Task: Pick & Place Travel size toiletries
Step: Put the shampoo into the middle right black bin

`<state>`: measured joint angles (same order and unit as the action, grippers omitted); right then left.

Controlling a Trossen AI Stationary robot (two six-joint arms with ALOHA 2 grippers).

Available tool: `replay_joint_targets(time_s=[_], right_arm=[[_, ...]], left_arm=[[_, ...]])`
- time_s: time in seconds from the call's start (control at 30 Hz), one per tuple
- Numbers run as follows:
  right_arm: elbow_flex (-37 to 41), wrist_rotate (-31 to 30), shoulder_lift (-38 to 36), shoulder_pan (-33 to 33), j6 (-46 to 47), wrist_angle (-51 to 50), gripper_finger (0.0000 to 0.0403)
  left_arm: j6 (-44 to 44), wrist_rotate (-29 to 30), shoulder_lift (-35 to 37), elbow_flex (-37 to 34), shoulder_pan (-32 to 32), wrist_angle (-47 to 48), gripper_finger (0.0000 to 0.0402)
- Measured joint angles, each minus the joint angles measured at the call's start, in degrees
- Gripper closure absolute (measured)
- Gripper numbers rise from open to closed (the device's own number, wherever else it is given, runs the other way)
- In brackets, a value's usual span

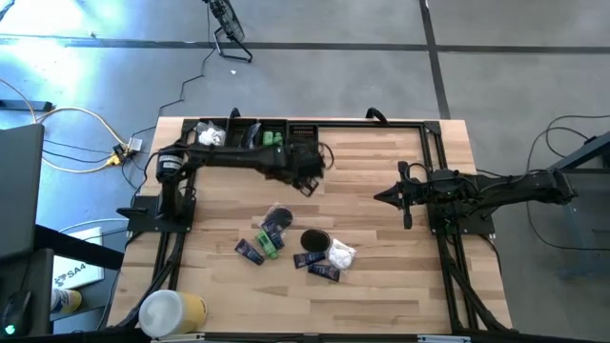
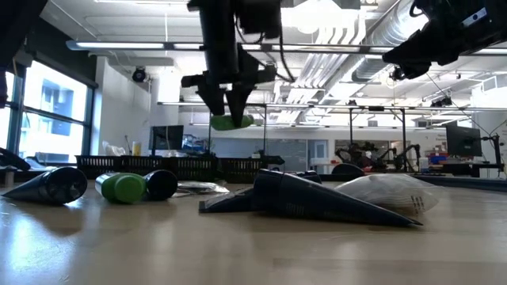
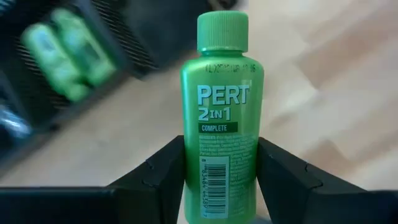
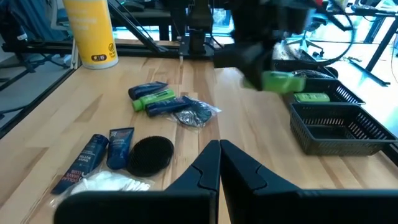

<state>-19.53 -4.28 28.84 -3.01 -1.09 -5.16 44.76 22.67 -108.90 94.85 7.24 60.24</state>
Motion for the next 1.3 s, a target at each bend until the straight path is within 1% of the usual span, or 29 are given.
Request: replay_joint_targets(time_s=[0.1, 0.3, 0.57, 0.83, 0.93, 1.07, 1.13, 1.3], right_arm=[[0.0, 0.0, 0.0, 0.0, 1.3, -0.6, 0.04], [0.0, 0.0, 0.0, 0.0, 2.8, -0.7, 0.04], [0.0, 0.0, 0.0, 0.0, 2.8, -0.7, 0.04], [0.0, 0.0, 0.0, 0.0, 3.4, -0.7, 0.04], [0.0, 0.0, 0.0, 0.0, 4.4, -0.7, 0.04], [0.0, 0.2, 0.0, 0.0, 4.4, -0.7, 0.04], [0.0, 0.2, 0.0, 0.0, 4.4, -0.7, 0.04], [0.0, 0.2, 0.0, 0.0, 4.0, -0.7, 0.04]], left_arm=[[-1.5, 0.2, 0.0, 0.0, 3.7, 0.3, 0.0235], [-1.7, 0.2, 0.0, 0.0, 11.0, 0.4, 0.0235], [-1.5, -2.0, 0.0, 0.0, 19.3, 0.1, 0.0235], [-1.6, -2.3, 0.0, 0.0, 24.4, -1.2, 0.0235], [-2.4, -2.2, 0.0, 0.0, 26.0, -3.2, 0.0235], [-2.1, -3.5, 0.0, 0.0, 27.1, -4.5, 0.0235], [-2.1, -3.9, 0.0, -0.9, 27.0, -5.9, 0.0235], [-0.9, -5.3, 0.0, -5.9, 26.9, -8.3, 0.0235]])
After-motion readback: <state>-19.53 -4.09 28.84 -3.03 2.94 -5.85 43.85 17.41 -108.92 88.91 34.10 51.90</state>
